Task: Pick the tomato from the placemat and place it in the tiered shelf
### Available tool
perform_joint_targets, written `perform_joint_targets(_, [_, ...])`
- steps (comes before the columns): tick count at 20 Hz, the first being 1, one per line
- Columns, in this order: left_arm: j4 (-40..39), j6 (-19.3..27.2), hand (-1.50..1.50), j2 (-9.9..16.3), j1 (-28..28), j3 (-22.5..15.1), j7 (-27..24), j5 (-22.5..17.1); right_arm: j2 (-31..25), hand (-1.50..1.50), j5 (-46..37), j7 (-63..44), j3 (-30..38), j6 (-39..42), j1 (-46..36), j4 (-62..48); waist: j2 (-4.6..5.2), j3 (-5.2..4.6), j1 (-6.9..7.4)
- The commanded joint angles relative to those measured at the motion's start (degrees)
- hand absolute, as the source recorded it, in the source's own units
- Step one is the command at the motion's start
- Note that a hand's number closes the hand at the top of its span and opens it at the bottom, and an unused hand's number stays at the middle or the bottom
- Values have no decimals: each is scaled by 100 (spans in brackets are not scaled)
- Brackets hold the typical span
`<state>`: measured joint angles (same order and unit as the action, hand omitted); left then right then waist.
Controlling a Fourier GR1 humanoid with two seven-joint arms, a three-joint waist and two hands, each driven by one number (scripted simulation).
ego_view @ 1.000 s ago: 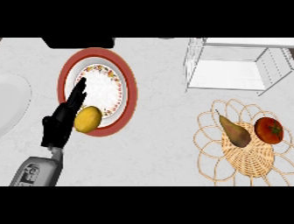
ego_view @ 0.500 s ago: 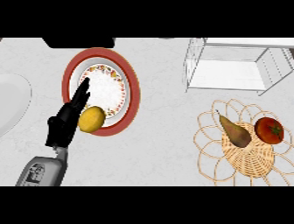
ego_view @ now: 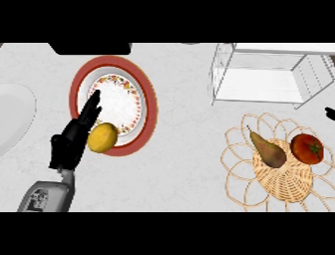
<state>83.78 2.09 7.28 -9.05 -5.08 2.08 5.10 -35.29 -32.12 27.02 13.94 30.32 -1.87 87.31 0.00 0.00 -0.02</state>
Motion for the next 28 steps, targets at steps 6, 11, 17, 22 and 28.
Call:
perform_joint_targets(6, [-136,-4,0,-129,103,62,-244,235,375,-150,-735,195,-260,-530,-711,-1057,6,1,26])
perform_joint_targets(11, [180,-290,0,-57,155,196,-48,75,782,-150,-925,-13,-360,-634,-117,-379,-4,0,2])
perform_joint_targets(17, [-584,-197,0,-234,-411,318,-306,231,410,-150,-1013,785,-141,-597,-220,-1073,3,0,-12])
perform_joint_targets(22, [-286,42,0,-447,-195,142,-109,474,730,-150,-1401,699,-426,-987,-795,-1753,5,1,13])
perform_joint_targets(28, [-103,-218,0,-261,-109,341,-99,290,896,150,-1859,310,-868,-957,-424,-960,-3,-1,0])
